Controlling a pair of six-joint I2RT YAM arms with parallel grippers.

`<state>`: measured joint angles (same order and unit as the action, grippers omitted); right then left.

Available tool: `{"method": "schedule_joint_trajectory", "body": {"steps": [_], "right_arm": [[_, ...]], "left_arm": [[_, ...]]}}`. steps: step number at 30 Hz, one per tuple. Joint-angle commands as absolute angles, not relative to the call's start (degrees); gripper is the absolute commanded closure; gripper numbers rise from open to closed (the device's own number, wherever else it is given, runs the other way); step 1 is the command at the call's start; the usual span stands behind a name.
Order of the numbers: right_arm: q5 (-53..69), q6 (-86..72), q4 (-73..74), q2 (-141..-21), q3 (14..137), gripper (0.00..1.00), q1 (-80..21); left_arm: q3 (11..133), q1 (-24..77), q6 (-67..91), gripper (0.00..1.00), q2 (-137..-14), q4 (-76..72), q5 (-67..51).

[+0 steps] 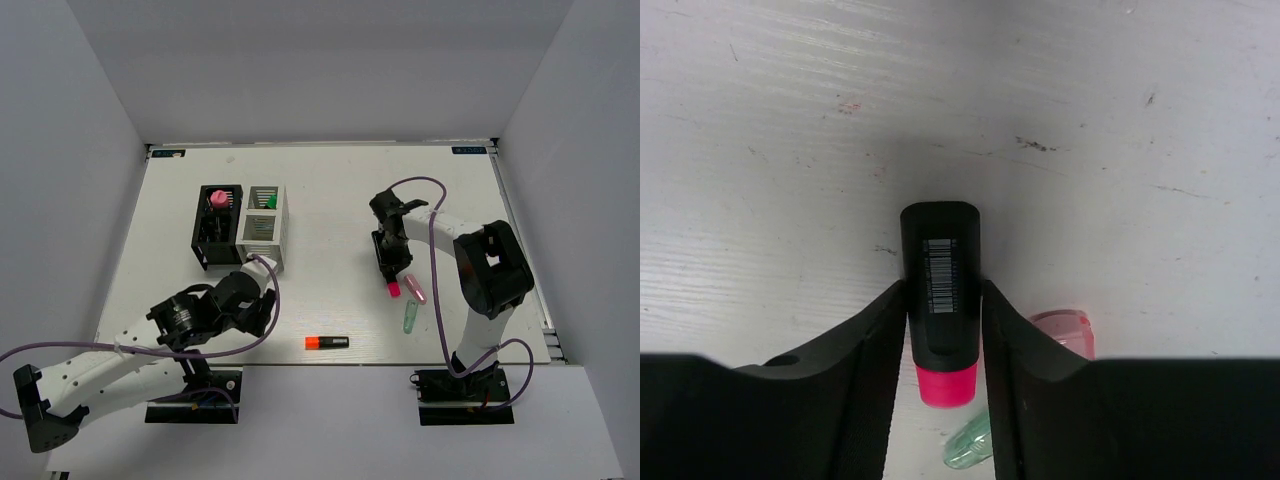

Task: Sort the stationery into containers
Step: Pick up the stationery from the center of the board.

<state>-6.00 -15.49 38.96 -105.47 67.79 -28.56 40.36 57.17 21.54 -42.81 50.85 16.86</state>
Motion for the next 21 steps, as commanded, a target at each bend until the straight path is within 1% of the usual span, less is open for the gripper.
{"method": "schedule_joint_trajectory", "body": {"steps": [1,2,5,6,7,8,10,11,13,16,17,18,21], "right_arm": [[-7.5,-17.3,38.0,-108.9,64.9,0.62,-28.8],[-7.6,-17.1,38.1,-108.8,64.8,0.64,-28.7],[-5.9,-14.9,38.4,-109.7,65.3,0.82,-28.7],[-4.5,-13.6,38.3,-109.9,65.5,0.99,-28.7],[-1.4,-12.4,38.2,-110.1,66.0,1.00,-28.7],[-1.0,-7.6,38.4,-110.4,67.5,1.00,-28.7],[9.0,-2.9,38.9,-109.9,71.0,1.00,-28.9],[11.1,3.0,39.6,-109.4,74.1,1.00,-29.0],[14.9,7.2,39.3,-107.9,78.0,1.00,-29.7],[18.3,17.5,31.8,-102.5,82.4,1.00,-32.0],[21.4,19.4,30.9,-101.4,84.6,1.00,-33.2],[22.8,25.6,28.8,-101.2,85.8,1.00,-33.6],[29.4,32.8,23.2,-101.0,89.5,1.00,-34.9]], "left_arm": [[39.7,57.5,23.1,0.31,-41.2,52.8,18.4],[39.6,57.5,23.3,0.31,-40.5,52.9,18.4],[39.5,57.5,23.4,0.31,-39.8,53.2,18.1],[39.4,57.5,23.5,0.31,-39.6,53.2,18.0],[39.4,57.5,23.8,0.31,-39.2,53.4,17.9],[39.4,57.6,23.8,0.31,-39.1,53.4,17.7],[39.0,57.5,24.4,0.31,-38.2,53.4,16.3],[38.8,57.6,24.6,0.31,-38.1,52.9,15.7],[38.5,57.4,25.6,0.31,-36.7,52.8,15.0],[37.7,57.6,26.6,0.31,-35.1,53.7,15.7],[37.8,57.5,27.2,0.32,-34.9,53.9,16.1],[38.0,57.5,27.4,0.32,-34.7,54.7,16.6],[38.1,57.5,28.8,0.32,-33.4,55.8,17.4]]}}
